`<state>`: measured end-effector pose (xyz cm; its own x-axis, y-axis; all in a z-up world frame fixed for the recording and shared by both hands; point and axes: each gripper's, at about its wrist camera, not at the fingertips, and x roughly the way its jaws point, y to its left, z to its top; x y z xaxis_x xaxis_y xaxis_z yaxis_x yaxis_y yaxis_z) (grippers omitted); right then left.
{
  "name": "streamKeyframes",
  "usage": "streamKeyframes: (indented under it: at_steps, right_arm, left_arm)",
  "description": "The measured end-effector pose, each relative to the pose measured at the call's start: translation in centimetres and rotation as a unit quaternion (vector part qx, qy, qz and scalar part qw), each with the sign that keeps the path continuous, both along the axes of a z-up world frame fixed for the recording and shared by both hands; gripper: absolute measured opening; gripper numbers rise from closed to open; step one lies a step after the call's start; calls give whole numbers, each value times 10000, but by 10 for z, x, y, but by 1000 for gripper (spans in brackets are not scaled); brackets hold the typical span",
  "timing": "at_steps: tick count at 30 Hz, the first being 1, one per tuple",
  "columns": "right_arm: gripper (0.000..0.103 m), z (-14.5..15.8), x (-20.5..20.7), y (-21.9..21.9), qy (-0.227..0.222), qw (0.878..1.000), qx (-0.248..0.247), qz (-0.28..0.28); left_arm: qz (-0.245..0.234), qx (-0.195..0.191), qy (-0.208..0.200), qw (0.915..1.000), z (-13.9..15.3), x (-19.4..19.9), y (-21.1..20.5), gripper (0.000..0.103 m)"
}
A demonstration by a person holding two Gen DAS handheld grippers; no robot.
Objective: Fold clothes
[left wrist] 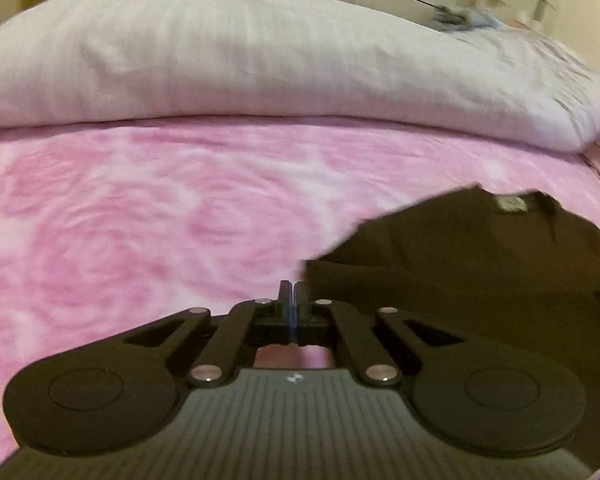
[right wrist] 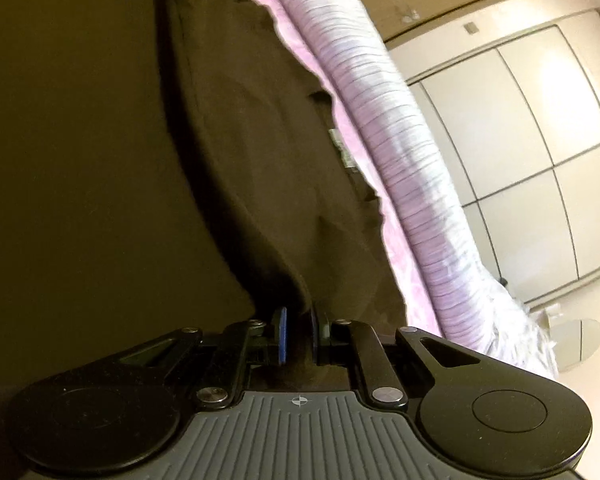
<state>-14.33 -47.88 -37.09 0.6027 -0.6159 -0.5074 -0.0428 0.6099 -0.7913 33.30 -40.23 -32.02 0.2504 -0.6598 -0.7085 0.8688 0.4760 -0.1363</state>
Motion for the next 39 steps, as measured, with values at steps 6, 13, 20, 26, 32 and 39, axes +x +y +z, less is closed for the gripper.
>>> streamKeyframes:
  at_steps: [6, 13, 20, 26, 32, 39]
  right_arm:
    - [9, 6, -13, 12, 98, 9999, -3, -52]
    - [9, 10, -25, 29, -87, 9985, -500, -209]
    - [9, -6, -41, 29, 602, 9951, -691, -373]
    - [12, 11, -44, 14, 240, 9971, -49, -725]
    - [22, 50, -41, -41, -1080, 9486, 2461, -1670]
    - [35, 73, -17, -94, -2007, 8905, 3696, -1737]
  left_arm:
    - [-507, -192, -240, 9982, 34, -40, 67, 20]
    - [-994, 201, -586, 9931, 23, -86, 91, 26]
    - [-1322, 698, -883, 9848, 5, -121, 105, 27]
    - [-1370, 854, -1013, 9817, -2, -134, 109, 23]
    - [-1370, 808, -973, 9825, -3, -133, 109, 23]
    - [-1347, 738, -1037, 9827, -5, -135, 111, 23]
